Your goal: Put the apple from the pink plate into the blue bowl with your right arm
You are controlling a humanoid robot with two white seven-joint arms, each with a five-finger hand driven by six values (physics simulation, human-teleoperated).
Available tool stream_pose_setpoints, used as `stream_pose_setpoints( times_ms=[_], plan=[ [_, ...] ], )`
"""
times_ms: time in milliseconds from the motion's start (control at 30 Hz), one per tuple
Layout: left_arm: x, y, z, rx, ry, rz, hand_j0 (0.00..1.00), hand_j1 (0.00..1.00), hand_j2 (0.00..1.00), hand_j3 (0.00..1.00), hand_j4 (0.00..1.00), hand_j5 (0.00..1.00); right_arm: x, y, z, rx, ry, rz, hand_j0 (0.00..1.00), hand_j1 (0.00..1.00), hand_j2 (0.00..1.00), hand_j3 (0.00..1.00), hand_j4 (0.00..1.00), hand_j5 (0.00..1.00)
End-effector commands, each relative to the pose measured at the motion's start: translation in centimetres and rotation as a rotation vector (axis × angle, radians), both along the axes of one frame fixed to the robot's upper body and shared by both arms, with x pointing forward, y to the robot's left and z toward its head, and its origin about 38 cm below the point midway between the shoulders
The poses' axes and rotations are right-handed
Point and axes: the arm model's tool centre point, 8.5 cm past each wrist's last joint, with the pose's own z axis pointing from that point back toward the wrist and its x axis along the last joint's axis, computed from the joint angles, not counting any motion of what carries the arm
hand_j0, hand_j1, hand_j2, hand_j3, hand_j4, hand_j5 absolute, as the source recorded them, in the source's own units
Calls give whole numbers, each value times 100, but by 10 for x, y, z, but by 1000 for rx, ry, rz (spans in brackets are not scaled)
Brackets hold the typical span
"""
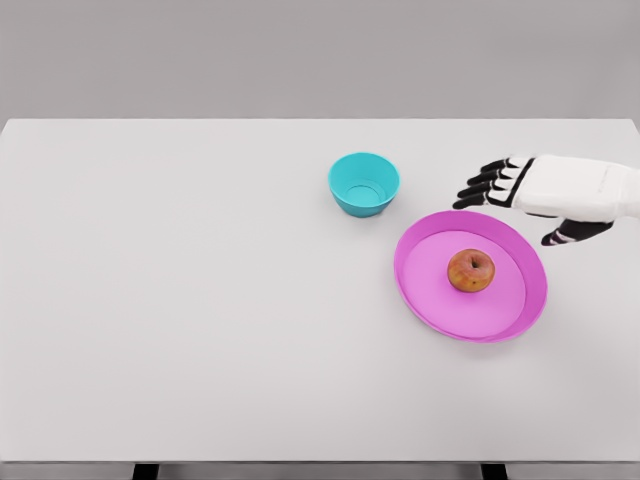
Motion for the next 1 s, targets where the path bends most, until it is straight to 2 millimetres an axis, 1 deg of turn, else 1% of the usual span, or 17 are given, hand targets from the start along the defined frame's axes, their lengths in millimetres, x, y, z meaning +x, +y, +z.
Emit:
stream_pose_setpoints(
  times_ms=[0,100,133,233,300,333,400,467,500,533,567,700,800,933,967],
  plan=[
    [1,0,0,0,-1,1,100,100,100,100,100,100,-1,1,-6,3,20,0,100,100,100,100,100,100],
    [1,0,0,0,-1,1,100,100,100,100,100,100,1,4,-2,9,13,9,100,100,100,100,100,100],
    [1,0,0,0,-2,0,100,100,100,100,100,100,1,7,-4,29,30,15,100,100,100,100,100,100],
    [1,0,0,0,-2,0,100,100,100,100,100,100,-6,14,-27,35,114,35,100,100,100,100,100,100],
    [1,0,0,0,-1,1,100,100,100,100,100,100,-2,19,-30,30,126,24,100,100,100,100,100,100],
    [1,0,0,0,-2,0,100,100,100,100,100,100,1,18,-34,19,141,-13,100,100,100,100,100,100],
    [1,0,0,0,-1,1,100,100,100,100,100,100,2,13,-33,-37,167,-40,100,100,100,100,100,100],
    [1,0,0,0,-1,-1,100,100,100,100,100,100,3,13,-35,-42,173,-48,100,100,100,100,100,100],
    [1,0,0,0,-2,0,100,100,100,100,100,100,4,15,-37,-38,178,-49,100,100,100,100,100,100],
    [1,0,0,0,-2,-1,100,100,100,100,100,100,6,25,-46,-29,199,-50,100,100,100,100,100,100],
    [1,0,0,0,-1,1,100,100,100,100,100,100,9,29,-49,-30,204,-51,100,100,100,100,100,100],
    [1,0,0,0,-1,1,100,100,100,100,100,100,12,34,-46,-31,197,-43,100,100,100,100,100,100],
    [1,0,0,0,-2,-1,100,100,100,100,100,100,11,27,-47,-43,201,-57,100,100,100,100,100,100],
    [1,0,0,0,-2,0,100,100,100,100,100,100,11,28,-48,-48,200,-58,100,100,100,100,100,100],
    [1,0,0,0,-2,0,100,100,100,100,100,100,10,28,-50,-55,202,-56,100,100,100,100,100,100]
  ],
)
